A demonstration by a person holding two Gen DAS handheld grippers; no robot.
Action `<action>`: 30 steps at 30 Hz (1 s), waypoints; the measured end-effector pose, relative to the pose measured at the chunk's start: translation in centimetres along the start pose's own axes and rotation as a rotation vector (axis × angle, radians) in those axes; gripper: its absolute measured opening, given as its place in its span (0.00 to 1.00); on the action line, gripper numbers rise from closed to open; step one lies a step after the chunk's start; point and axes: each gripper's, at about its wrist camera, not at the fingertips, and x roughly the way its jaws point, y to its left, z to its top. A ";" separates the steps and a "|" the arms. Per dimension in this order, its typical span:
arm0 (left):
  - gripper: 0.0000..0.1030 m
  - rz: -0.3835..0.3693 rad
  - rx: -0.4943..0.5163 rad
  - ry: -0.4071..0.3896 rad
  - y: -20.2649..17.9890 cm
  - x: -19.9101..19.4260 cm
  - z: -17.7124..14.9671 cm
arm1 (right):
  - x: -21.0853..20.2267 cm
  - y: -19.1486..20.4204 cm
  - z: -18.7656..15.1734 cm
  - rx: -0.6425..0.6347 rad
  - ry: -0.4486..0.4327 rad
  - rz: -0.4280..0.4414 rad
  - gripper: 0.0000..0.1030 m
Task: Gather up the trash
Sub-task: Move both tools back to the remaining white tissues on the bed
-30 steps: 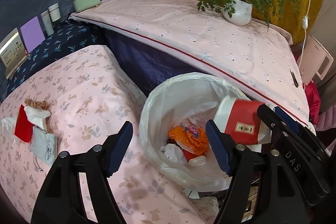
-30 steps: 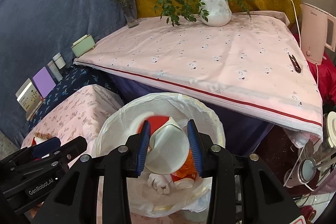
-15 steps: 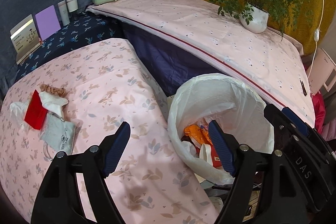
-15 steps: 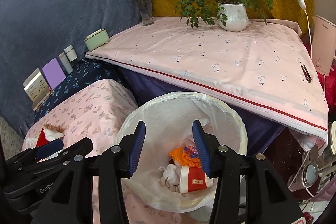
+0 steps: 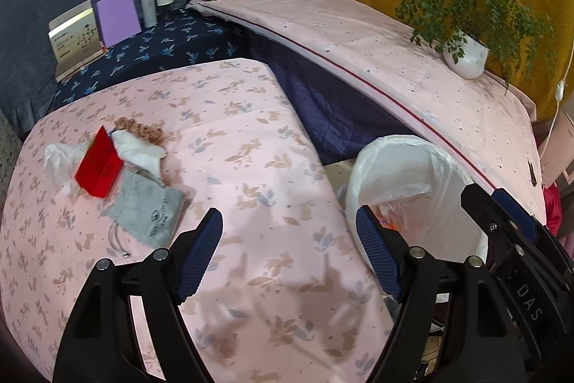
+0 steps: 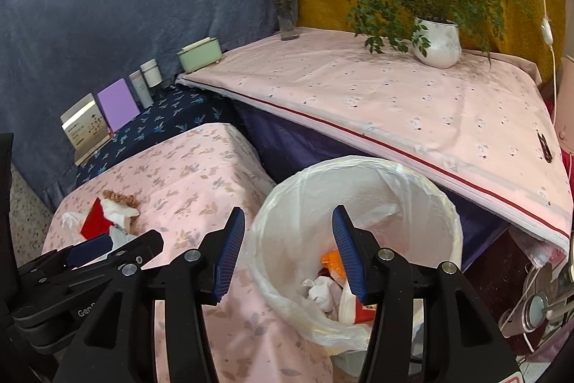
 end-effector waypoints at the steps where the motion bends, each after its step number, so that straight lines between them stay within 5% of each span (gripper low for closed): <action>1: 0.71 0.006 -0.009 -0.001 0.5 -0.1 0.0 | 0.0 0.4 0.0 -0.006 0.001 0.005 0.48; 30: 0.76 0.149 -0.260 -0.017 16.1 -2.2 -1.9 | 2.2 14.0 -2.3 -0.197 0.079 0.152 0.48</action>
